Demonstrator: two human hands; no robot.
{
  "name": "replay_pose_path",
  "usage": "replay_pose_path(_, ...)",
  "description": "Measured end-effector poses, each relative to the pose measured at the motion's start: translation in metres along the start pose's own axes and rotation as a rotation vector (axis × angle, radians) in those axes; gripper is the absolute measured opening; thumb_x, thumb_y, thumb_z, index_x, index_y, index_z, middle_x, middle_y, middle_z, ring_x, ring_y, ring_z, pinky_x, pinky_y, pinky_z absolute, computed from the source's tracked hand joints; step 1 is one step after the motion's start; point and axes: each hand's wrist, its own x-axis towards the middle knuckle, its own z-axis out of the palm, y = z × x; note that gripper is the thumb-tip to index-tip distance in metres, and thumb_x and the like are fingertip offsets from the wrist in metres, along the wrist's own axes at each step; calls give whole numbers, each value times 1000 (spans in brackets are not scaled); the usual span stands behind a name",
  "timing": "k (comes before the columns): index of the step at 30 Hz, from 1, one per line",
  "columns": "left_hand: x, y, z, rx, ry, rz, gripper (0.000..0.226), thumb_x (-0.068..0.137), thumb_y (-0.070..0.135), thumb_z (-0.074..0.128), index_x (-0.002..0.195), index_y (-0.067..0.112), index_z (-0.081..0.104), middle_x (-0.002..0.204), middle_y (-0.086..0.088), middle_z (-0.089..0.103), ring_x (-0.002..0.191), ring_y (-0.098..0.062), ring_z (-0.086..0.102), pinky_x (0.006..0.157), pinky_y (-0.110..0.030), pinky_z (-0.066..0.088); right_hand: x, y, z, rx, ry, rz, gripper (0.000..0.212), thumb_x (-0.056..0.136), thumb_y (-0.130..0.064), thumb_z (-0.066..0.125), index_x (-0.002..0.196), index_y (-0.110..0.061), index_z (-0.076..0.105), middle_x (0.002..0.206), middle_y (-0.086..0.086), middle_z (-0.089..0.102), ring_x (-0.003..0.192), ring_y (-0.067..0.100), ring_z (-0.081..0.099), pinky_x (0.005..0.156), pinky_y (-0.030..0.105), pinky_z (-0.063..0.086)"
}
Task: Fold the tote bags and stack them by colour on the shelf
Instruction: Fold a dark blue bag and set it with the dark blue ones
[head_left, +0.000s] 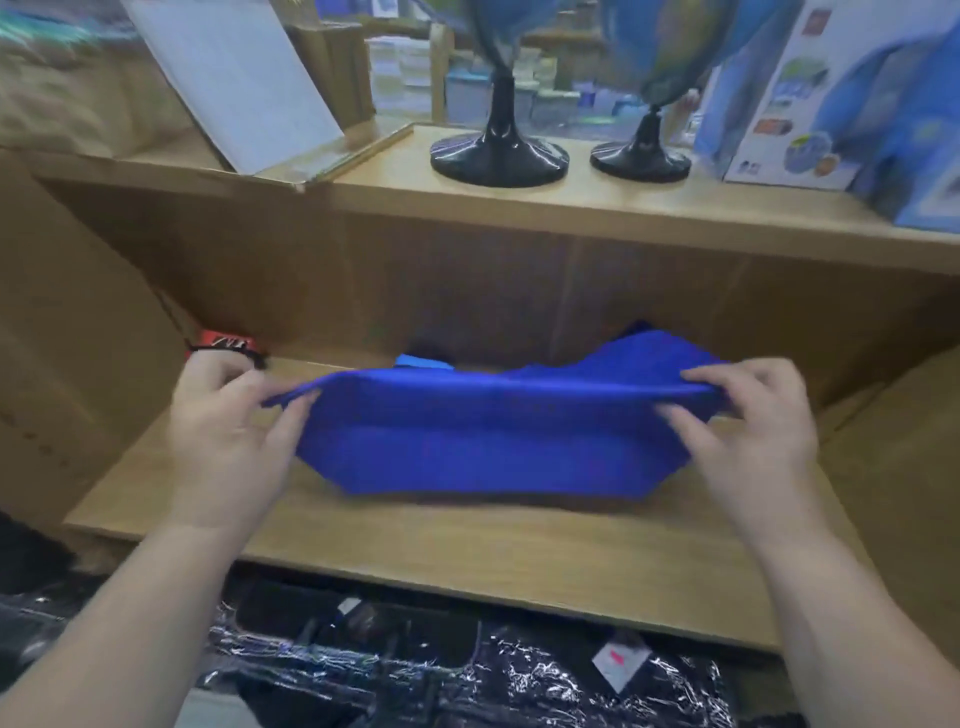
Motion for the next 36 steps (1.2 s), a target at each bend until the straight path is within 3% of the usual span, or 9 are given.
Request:
replay_pose_path(5,7,-25,1,-91,56,228,10,88,7,70,85,-2,74,113,-22,66,99,-36,61,89,-45,51,-18,-19,-17,-109,214,-190,9,78,-7,76,86,-2,74,130,-7,50,113,38,54,94,44,47)
replay_pose_path(8,-22,-51,12,-71,-154,325,18,85,10,59,74,-1,69,122,-16,69,105,-31,62,89,-42,49,-54,7,2,-194,-82,-149,25,65,7,82,78,-8,68,129,11,64,118,38,60,97,51,49)
replay_pose_path(11,-64,-78,22,-138,-514,332,7,73,15,58,70,10,59,129,-2,63,111,-28,67,90,-35,45,-102,32,19,-138,-509,-19,60,56,6,86,83,-33,49,138,-9,54,130,32,57,103,35,45)
replay_pose_path(17,-105,-106,19,-173,-892,173,40,76,37,60,114,24,66,136,10,58,123,-17,58,106,-22,36,-137,30,21,-98,-812,151,65,74,-57,81,131,-51,51,142,-30,39,141,-6,31,110,17,28)
replay_pose_path(22,-88,-100,21,-91,-958,188,58,77,62,60,122,29,71,129,4,67,110,-19,63,95,-35,48,-118,28,26,-213,-920,116,95,61,-100,42,141,-50,49,150,-22,42,136,4,39,114,29,33)
replay_pose_path(26,-77,-105,16,-305,-977,-87,49,74,24,89,118,35,71,117,12,72,109,-10,66,98,-25,46,-114,41,15,-74,-981,176,74,68,-58,86,133,-63,48,147,-28,45,134,-4,41,114,21,31)
replay_pose_path(29,-76,-106,16,-513,-939,-393,45,76,4,84,108,34,73,102,8,76,100,-9,70,95,-24,50,-113,42,9,158,-835,394,46,79,-14,85,113,-42,73,121,-22,70,116,-2,62,98,8,41)
replay_pose_path(33,-75,-97,23,-596,-790,-589,24,85,8,76,102,25,72,87,1,74,78,-13,62,75,-21,48,-112,38,13,315,-694,596,10,91,-10,72,99,-15,72,91,-13,77,85,0,68,74,10,47)
replay_pose_path(36,-75,-85,32,-605,-724,-689,16,92,6,69,102,18,65,83,12,75,74,-2,66,69,-12,48,-112,33,24,354,-584,697,12,98,-14,64,107,-13,71,99,-10,78,93,0,71,79,13,50)
